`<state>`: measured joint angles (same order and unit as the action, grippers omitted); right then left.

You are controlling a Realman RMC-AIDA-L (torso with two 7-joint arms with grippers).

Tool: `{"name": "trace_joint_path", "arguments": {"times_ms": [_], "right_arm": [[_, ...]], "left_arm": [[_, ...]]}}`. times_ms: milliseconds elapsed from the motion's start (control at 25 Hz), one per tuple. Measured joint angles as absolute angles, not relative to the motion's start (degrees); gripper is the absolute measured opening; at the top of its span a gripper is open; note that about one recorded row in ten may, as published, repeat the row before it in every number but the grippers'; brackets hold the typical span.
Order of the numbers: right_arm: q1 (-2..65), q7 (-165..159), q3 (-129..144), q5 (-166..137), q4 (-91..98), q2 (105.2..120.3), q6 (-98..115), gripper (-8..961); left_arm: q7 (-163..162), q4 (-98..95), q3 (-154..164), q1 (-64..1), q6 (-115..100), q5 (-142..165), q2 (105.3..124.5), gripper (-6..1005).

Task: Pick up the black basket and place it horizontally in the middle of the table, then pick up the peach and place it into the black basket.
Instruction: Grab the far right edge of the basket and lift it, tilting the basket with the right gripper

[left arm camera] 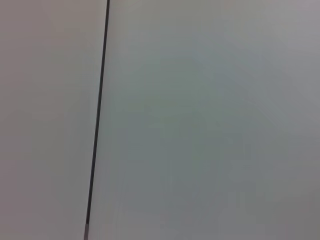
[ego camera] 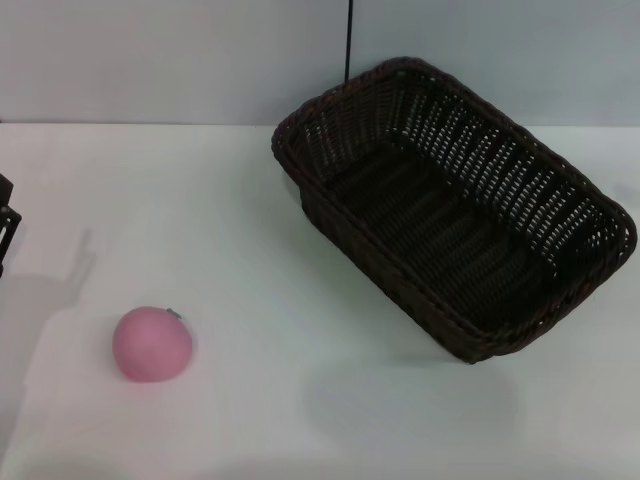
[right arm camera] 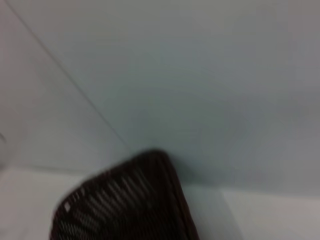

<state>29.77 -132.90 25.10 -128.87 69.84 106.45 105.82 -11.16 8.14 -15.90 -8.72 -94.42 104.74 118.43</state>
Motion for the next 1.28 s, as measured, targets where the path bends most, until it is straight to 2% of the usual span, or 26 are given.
{"name": "trace_joint_path", "arguments": {"times_ms": [120, 280, 360, 600, 640, 680, 720, 840, 1280], "right_arm": [[35.9, -134.1, 25.5, -137.2, 66.5, 104.55, 107.9, 827], [39.5, -134.0, 28.5, -140.8, 61.7, 104.15, 106.4, 827], [40.1, -134.0, 30.1, -140.9, 60.1, 104.78, 104.3, 827], [39.5, -133.3, 37.8, -141.0, 58.1, 108.75, 95.1, 827], [39.4, -132.2, 38.5, -140.7, 57.0, 110.08, 92.9, 827], [39.4, -132.2, 38.5, -140.7, 57.0, 110.08, 92.9, 827], [39.4, -131.6, 38.5, -140.6, 56.7, 110.72, 91.9, 827], [39.4, -128.4, 38.7, -140.4, 55.5, 113.35, 87.8, 826], [40.1, -123.7, 38.8, -139.8, 49.1, 115.02, 79.6, 826]], "left_arm": [[-11.2, 8.3, -15.6, -8.1, -96.0, 104.9, 118.55, 809], [-11.2, 8.8, -15.5, -7.7, -96.1, 104.9, 118.57, 809], [-11.2, 8.8, -15.5, -7.7, -96.1, 104.9, 118.57, 809], [-11.2, 9.0, -15.4, -6.1, -97.2, 105.1, 118.65, 808], [-11.2, 9.0, -15.4, -5.9, -97.4, 105.1, 118.65, 808], [-11.2, 9.0, -15.4, -5.8, -97.5, 105.1, 118.65, 808], [-11.2, 9.0, -15.3, -5.7, -97.6, 105.0, 118.66, 808], [-11.3, 9.0, -14.9, -5.4, -97.8, 105.0, 118.65, 808], [-11.1, 9.5, -14.6, -4.9, -97.9, 105.0, 118.58, 809]]}}
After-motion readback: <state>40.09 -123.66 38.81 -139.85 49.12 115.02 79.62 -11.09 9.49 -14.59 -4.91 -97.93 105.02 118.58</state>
